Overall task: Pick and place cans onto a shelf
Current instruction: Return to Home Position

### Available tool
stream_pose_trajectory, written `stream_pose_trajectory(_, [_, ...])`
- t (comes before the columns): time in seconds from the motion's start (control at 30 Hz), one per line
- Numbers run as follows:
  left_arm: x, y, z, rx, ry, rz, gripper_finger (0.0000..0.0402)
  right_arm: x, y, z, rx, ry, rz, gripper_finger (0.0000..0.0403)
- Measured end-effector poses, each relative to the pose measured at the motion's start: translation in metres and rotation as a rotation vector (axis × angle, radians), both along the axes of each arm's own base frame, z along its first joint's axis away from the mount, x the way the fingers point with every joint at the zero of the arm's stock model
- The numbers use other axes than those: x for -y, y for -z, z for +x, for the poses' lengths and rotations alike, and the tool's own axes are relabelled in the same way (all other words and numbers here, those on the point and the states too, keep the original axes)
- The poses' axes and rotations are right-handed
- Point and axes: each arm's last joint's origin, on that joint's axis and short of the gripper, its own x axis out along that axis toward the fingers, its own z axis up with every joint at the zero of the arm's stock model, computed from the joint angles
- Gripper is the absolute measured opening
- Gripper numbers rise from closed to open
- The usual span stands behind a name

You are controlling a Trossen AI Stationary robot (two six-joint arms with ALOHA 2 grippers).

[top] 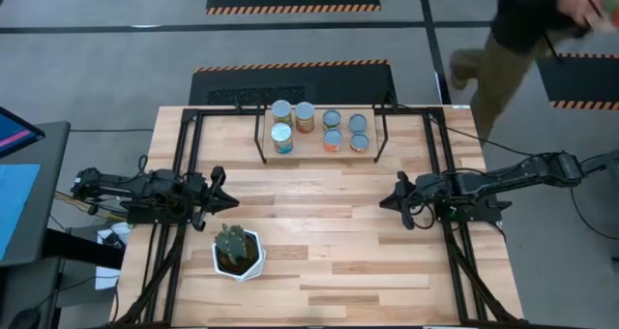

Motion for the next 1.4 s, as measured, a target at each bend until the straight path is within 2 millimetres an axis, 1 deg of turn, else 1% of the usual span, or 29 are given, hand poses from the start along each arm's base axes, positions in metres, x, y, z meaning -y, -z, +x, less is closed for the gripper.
stream_pose_trajectory(0.17, [0.0,0.0,0.0,0.0,0.002,0.0,0.0018,0.0,-0.001,0.0,0.007,0.0,0.001,0.006])
stream_pose_trajectory(0.3, [0.0,0.0,0.0,-0.003,0.003,-0.008,0.0018,0.0,-0.005,-0.001,0.05,0.0,0.003,0.006])
stream_pose_trajectory(0.83, [0.0,0.0,0.0,-0.006,0.003,-0.018,0.0018,0.001,-0.029,-0.011,0.301,-0.021,-0.038,0.006])
stream_pose_trajectory(1.23, [0.0,0.0,0.0,-0.006,0.004,-0.019,0.0018,0.001,-0.053,-0.025,0.574,-0.013,-0.016,0.006])
stream_pose_trajectory(1.4, [0.0,0.0,0.0,-0.006,0.004,-0.019,0.0018,0.001,-0.054,-0.025,0.578,-0.015,-0.012,0.006])
